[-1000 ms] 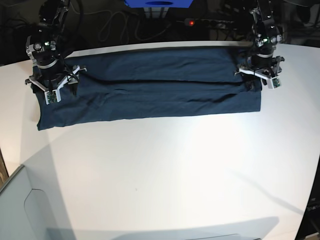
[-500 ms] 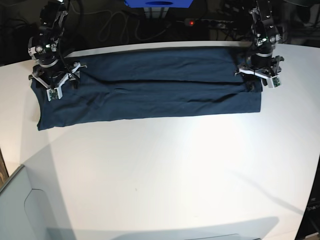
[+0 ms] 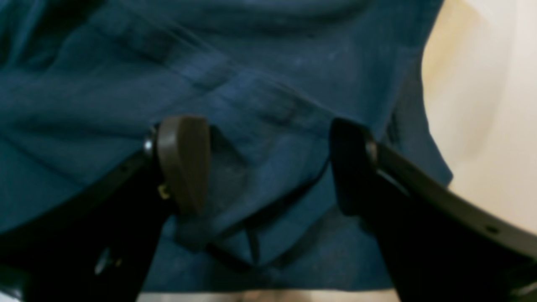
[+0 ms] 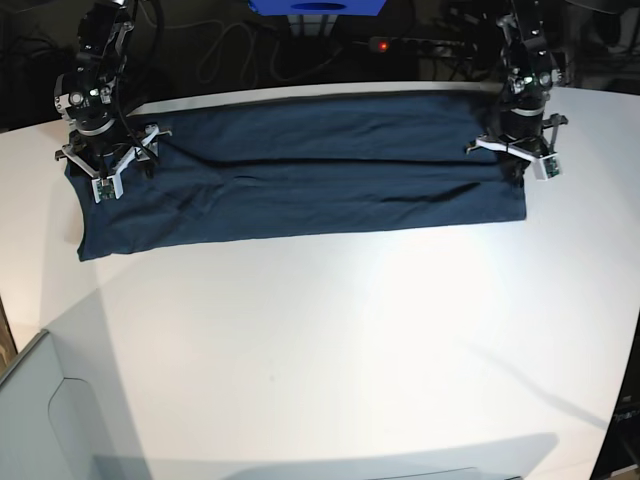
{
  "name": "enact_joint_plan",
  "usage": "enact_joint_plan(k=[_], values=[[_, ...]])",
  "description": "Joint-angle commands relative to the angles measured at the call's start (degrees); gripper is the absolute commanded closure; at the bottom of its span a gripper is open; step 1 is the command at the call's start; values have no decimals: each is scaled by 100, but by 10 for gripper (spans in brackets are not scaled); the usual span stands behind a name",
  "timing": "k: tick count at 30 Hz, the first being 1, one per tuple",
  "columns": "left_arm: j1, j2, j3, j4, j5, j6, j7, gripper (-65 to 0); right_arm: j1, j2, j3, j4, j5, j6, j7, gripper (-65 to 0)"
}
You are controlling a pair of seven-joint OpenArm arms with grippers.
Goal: Fold the T-shirt properly
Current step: 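Grasp the strip end with the left gripper and fold it toward the right gripper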
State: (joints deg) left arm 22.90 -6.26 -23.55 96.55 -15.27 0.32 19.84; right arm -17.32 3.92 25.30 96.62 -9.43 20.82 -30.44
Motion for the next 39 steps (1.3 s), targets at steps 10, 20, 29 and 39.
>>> enact_joint_plan(k=[10,20,29,39], values=[[203,587,1674,1373,116,25,-159,0,13,60,15,83,16,-29,121,-424],[-114,1272,3476,749,1303,25,-186,0,-30,60,15,83,16,-29,121,-424],[-668,1272,4373,72,1294,25,-186,0,-30,60,15,83,7,-29,121,-424],[-975,1395,4540,-455,1294,34,-186,0,-39,60,15,83,7,-29,112,-424]])
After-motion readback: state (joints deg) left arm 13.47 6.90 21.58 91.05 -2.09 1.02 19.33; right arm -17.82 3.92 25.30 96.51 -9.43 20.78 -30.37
